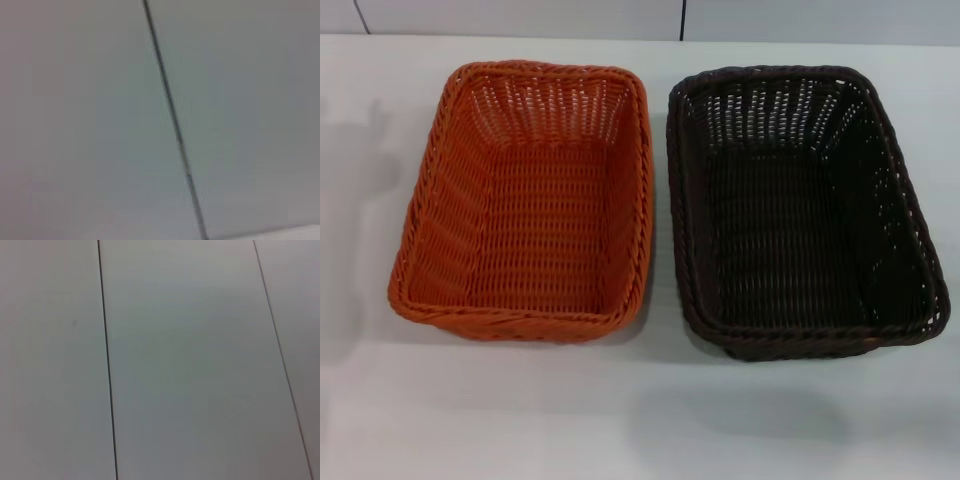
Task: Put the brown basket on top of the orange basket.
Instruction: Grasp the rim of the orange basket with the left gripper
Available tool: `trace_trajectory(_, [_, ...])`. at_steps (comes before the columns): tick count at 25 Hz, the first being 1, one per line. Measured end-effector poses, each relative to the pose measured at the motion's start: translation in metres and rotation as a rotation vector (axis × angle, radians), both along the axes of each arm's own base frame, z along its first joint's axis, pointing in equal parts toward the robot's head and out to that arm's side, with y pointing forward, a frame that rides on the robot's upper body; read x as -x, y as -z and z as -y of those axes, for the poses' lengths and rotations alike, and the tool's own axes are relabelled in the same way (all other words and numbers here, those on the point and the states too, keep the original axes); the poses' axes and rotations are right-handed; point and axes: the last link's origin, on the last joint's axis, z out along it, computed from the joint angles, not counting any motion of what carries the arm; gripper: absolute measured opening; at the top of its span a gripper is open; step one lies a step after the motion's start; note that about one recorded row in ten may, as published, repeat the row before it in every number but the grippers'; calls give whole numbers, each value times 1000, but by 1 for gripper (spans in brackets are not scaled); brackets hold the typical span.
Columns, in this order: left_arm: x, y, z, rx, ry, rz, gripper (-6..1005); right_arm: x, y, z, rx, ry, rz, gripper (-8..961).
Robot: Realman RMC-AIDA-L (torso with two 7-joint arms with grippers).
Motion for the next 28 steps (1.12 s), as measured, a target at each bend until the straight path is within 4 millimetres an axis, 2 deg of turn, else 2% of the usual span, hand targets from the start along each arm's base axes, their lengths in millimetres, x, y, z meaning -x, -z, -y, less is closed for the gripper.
trace_trajectory(1, [-5,0,0,16,-10,2,721,0,0,-1,1,-1,1,766])
trace_trajectory(4, [-42,-2,3,160,-45,34,716,2,1,-3,8,-9,2,766])
trace_trajectory(7, [-51,-2,7,210,-60,60,712,3,2,-3,13,-13,2,766])
trace_trajectory(10, [-54,0,15,268,-114,125,708,2,3,-2,15,-10,3,766])
trace_trajectory(14, [-54,18,26,353,-154,208,702,1,3,1,17,-6,4,767])
trace_trajectory(28, [-58,52,40,483,-184,231,682,1,5,1,26,-6,5,767])
